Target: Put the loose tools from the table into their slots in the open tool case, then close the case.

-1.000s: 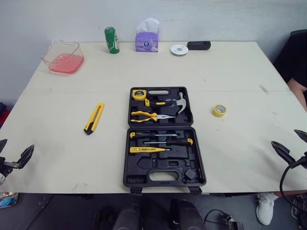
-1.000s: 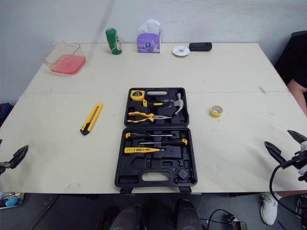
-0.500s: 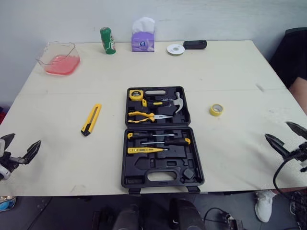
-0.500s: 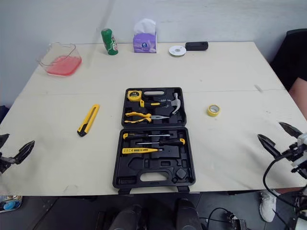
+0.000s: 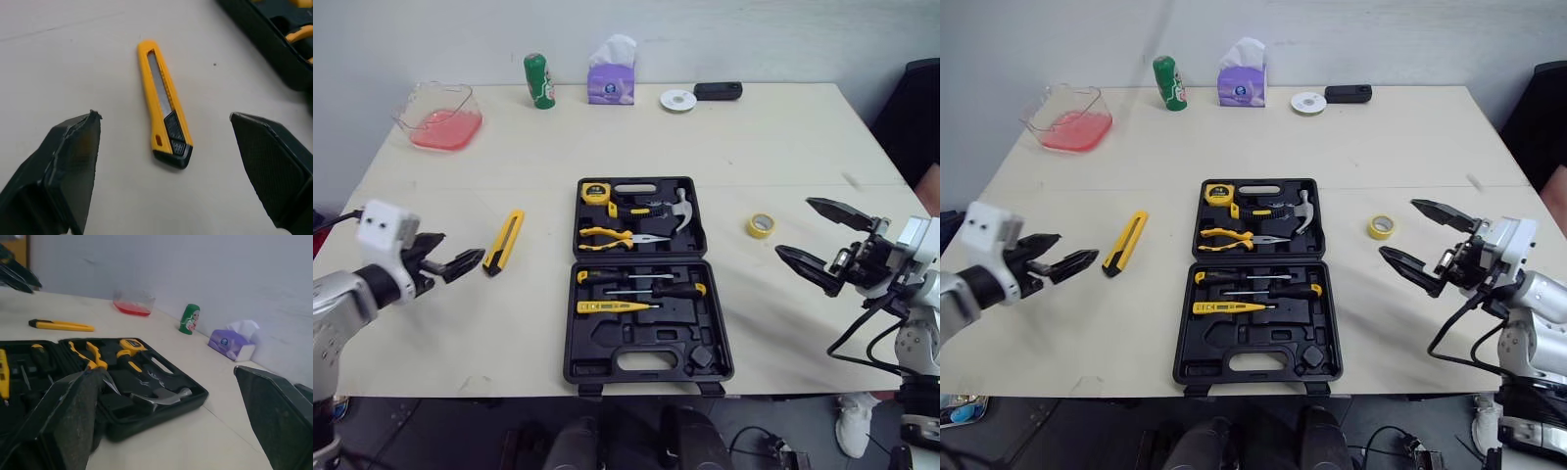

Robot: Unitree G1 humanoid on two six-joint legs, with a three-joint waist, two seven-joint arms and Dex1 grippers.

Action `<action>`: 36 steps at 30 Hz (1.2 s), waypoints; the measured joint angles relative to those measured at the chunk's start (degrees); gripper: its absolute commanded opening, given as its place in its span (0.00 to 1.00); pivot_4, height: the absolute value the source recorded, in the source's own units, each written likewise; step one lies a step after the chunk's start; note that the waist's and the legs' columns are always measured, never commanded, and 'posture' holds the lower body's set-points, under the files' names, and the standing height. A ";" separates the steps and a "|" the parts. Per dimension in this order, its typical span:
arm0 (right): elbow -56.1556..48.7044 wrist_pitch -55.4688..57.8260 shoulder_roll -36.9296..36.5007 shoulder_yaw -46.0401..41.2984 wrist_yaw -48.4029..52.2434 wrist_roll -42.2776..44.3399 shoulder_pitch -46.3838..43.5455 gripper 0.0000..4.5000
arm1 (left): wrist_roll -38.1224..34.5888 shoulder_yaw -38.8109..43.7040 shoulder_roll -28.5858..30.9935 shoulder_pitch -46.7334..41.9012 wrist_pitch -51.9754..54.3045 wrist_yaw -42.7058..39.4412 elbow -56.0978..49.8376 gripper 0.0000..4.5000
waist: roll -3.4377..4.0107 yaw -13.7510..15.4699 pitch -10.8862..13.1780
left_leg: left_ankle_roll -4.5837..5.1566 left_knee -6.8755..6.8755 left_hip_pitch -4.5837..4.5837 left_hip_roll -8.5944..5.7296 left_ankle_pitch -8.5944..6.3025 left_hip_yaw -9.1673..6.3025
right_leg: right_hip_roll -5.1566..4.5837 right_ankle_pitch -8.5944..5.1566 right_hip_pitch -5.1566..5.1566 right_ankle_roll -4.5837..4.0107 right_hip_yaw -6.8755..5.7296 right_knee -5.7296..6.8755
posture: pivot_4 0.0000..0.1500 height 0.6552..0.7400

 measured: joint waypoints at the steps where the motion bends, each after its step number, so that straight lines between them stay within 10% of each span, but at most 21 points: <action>1: -0.74 0.79 0.03 0.87 0.51 0.18 -0.33 1.00 | 0.04 -1.40 -0.49 -3.10 3.12 1.85 0.02 0.99 | -0.01 0.27 0.00 | 0.00 0.00 -0.01 -0.01 0.03 0.00 | 0.01 0.01 -0.01 0.01 0.00 0.01 | 1.00 1.00; 16: -12.95 8.74 1.23 6.04 2.48 3.23 2.29 1.00 | 10.99 -21.99 -6.31 -24.13 9.34 7.01 18.39 0.99 | -0.09 1.02 0.03 | -0.06 0.02 -0.04 -0.05 0.17 0.07 | 0.39 0.01 -0.07 0.02 -0.06 0.04 | 1.00 1.00; 26: -17.93 14.68 1.01 6.23 -0.80 3.71 2.73 1.00 | 13.65 -21.49 -8.32 -24.95 9.25 7.02 22.44 0.99 | -0.15 1.08 0.05 | -0.08 0.03 -0.05 -0.03 0.19 0.04 | 0.34 0.01 -0.07 0.02 -0.05 0.06 | 1.00 1.00; 34: -19.70 16.40 1.01 6.87 -2.70 3.68 1.93 1.00 | 14.42 -20.71 -8.70 -22.80 9.28 5.35 20.14 0.29 | -0.16 1.09 0.04 | -0.07 0.03 -0.01 -0.05 0.20 0.06 | 0.19 0.01 -0.05 0.02 -0.06 0.09 | 1.00 1.00; 36: -19.70 16.72 1.01 6.87 -2.80 3.64 1.93 1.00 | 14.54 -20.34 -9.01 -22.77 9.00 5.22 20.36 0.28 | -0.16 1.14 0.04 | -0.07 0.03 0.00 -0.05 0.20 0.06 | 0.19 0.01 -0.05 0.02 -0.06 0.10 | 1.00 1.00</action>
